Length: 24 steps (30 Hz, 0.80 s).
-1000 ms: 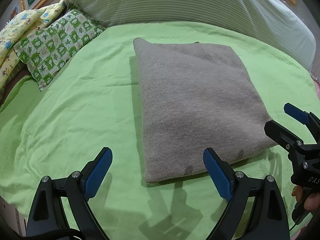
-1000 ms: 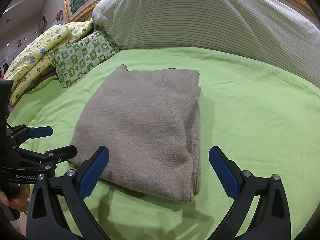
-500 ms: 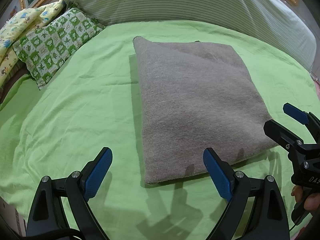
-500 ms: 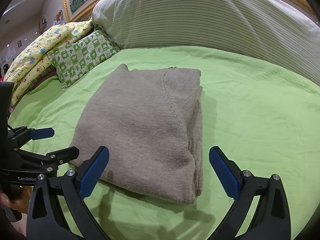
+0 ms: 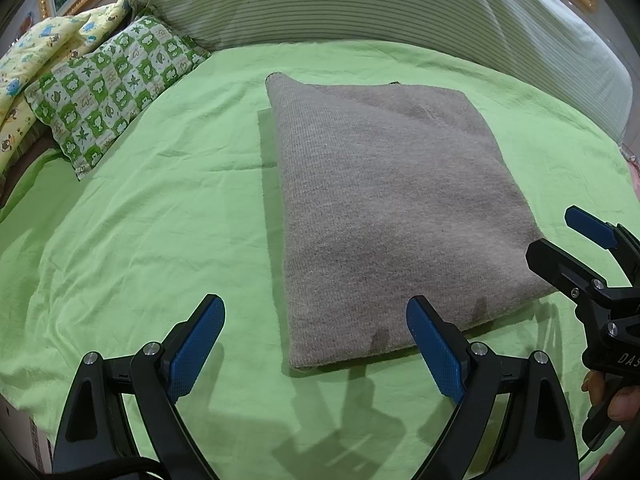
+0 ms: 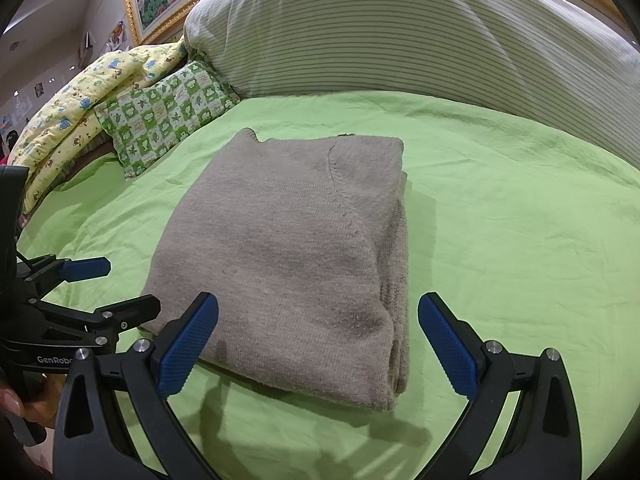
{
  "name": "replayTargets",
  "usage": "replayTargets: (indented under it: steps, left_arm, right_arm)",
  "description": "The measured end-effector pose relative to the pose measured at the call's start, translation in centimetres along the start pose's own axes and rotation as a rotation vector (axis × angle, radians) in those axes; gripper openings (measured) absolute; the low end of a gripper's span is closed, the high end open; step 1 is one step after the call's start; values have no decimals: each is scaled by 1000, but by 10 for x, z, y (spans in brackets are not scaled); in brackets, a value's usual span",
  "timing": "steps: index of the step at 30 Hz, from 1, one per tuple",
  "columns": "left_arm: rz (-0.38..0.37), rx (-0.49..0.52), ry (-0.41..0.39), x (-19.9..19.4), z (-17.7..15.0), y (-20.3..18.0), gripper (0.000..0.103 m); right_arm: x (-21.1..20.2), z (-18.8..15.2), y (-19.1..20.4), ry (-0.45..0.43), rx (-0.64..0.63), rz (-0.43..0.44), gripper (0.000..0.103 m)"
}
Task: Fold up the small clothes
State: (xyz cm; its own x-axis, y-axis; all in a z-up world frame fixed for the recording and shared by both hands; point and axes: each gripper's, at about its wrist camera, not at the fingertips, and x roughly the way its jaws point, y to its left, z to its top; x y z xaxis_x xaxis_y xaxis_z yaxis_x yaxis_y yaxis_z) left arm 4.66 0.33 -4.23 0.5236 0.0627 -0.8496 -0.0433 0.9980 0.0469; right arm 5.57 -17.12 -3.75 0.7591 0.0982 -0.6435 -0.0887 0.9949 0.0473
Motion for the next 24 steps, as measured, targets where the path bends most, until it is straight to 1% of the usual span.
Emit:
replayTargets:
  steps: [24]
  left_arm:
    - [-1, -5, -9, -2, 4, -1, 93]
  right_arm:
    - [-3, 5, 2, -11, 25, -2, 100]
